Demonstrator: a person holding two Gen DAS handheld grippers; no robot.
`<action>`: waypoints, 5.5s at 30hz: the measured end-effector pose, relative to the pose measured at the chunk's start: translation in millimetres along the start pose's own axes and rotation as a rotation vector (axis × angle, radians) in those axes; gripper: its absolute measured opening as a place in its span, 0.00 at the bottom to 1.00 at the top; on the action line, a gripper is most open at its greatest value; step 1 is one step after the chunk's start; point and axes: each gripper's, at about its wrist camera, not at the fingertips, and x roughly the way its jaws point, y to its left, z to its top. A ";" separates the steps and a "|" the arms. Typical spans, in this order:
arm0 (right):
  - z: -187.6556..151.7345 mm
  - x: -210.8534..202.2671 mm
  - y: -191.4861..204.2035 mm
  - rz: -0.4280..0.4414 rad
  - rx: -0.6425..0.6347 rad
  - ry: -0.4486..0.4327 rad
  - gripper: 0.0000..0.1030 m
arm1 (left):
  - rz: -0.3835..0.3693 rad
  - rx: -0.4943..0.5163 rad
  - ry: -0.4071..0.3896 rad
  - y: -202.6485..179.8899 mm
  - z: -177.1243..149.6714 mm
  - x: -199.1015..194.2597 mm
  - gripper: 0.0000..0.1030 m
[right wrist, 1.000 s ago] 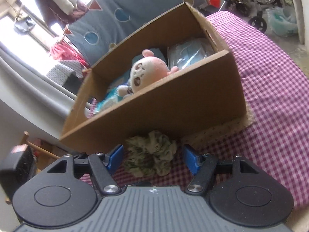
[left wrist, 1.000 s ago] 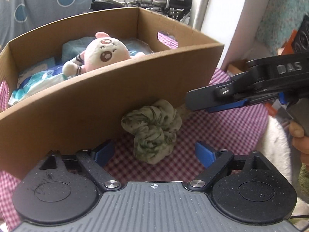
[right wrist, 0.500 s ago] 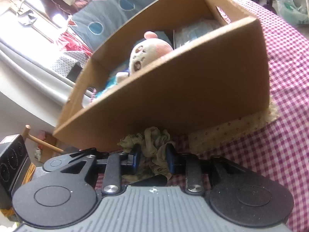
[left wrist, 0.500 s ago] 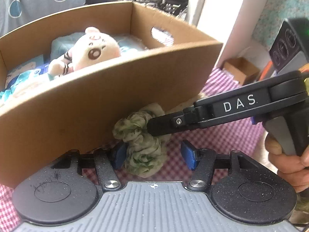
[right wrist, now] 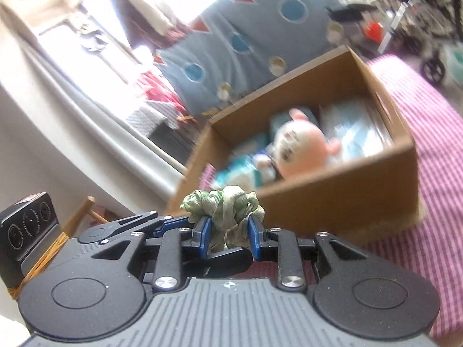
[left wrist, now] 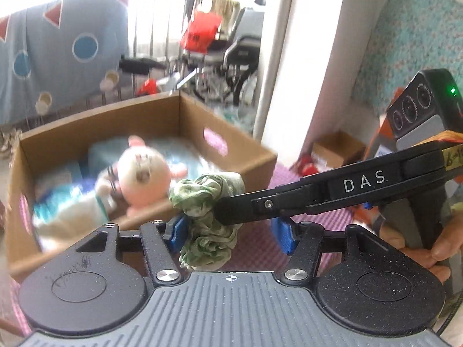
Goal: Organize soft objects
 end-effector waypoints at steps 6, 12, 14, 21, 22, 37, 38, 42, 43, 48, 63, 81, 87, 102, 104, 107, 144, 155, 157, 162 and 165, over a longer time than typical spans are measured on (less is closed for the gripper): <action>43.0 12.7 12.3 0.040 -0.055 0.004 0.29 | 0.030 0.019 -0.067 7.1 27.7 -12.3 0.58; 107.3 52.9 1.0 0.037 -0.062 0.091 0.29 | 0.028 0.032 -0.030 34.4 69.6 11.3 0.58; 128.2 68.9 -10.5 0.021 -0.045 0.117 0.29 | 0.013 0.003 0.020 52.2 88.4 30.7 0.58; 200.0 135.2 -58.1 -0.085 0.007 0.207 0.29 | -0.044 -0.071 0.164 115.0 143.3 116.1 0.58; 207.9 144.0 -64.4 -0.107 0.004 0.214 0.29 | -0.054 -0.080 0.181 122.8 148.6 129.5 0.58; 221.5 215.7 -106.8 -0.357 -0.097 0.289 0.30 | -0.015 -0.197 0.397 180.0 146.7 246.6 0.91; 221.4 214.7 -105.4 -0.364 -0.105 0.282 0.30 | -0.011 -0.200 0.387 180.7 146.8 244.2 0.93; 222.7 203.8 -98.2 -0.384 -0.119 0.247 0.31 | 0.007 -0.203 0.353 181.5 152.3 232.9 0.94; 223.0 199.1 -95.5 -0.384 -0.122 0.237 0.31 | 0.012 -0.206 0.340 180.4 153.4 228.0 0.94; 223.5 158.7 -73.2 -0.355 -0.118 0.170 0.31 | 0.025 -0.254 0.277 179.1 159.7 197.3 0.94; 150.3 -16.5 18.8 -0.132 -0.161 -0.129 0.79 | 0.121 -0.222 -0.025 120.1 131.1 -2.4 1.00; 26.0 12.6 53.4 -0.532 -0.320 -0.118 1.00 | 0.514 -0.399 -0.040 81.5 5.7 -57.5 1.00; 31.3 18.4 62.7 -0.581 -0.310 -0.164 1.00 | 0.608 -0.289 0.010 63.0 2.0 -41.3 1.00; 29.5 26.9 72.3 -0.679 -0.448 -0.212 1.00 | 0.625 -0.303 -0.022 71.3 2.6 -29.0 1.00; 29.5 26.8 70.1 -0.668 -0.436 -0.211 1.00 | 0.609 -0.349 -0.008 76.9 3.1 -29.6 1.00; 33.6 27.3 62.3 -0.644 -0.378 -0.173 1.00 | 0.607 -0.395 0.018 82.3 1.7 -28.7 1.00; 25.8 63.9 36.6 -0.641 -0.300 0.038 1.00 | 0.604 -0.424 0.143 76.5 6.3 -8.3 0.99; 25.7 63.9 35.6 -0.644 -0.290 0.039 1.00 | 0.617 -0.413 0.146 75.3 7.6 -8.3 0.99; 25.9 63.9 35.4 -0.643 -0.288 0.040 1.00 | 0.618 -0.413 0.148 75.3 8.0 -8.5 0.99; 25.5 63.7 35.3 -0.642 -0.282 0.043 1.00 | 0.619 -0.414 0.150 75.0 7.6 -8.3 0.99; 24.6 63.4 34.7 -0.644 -0.278 0.044 1.00 | 0.616 -0.417 0.153 75.5 7.3 -8.1 0.99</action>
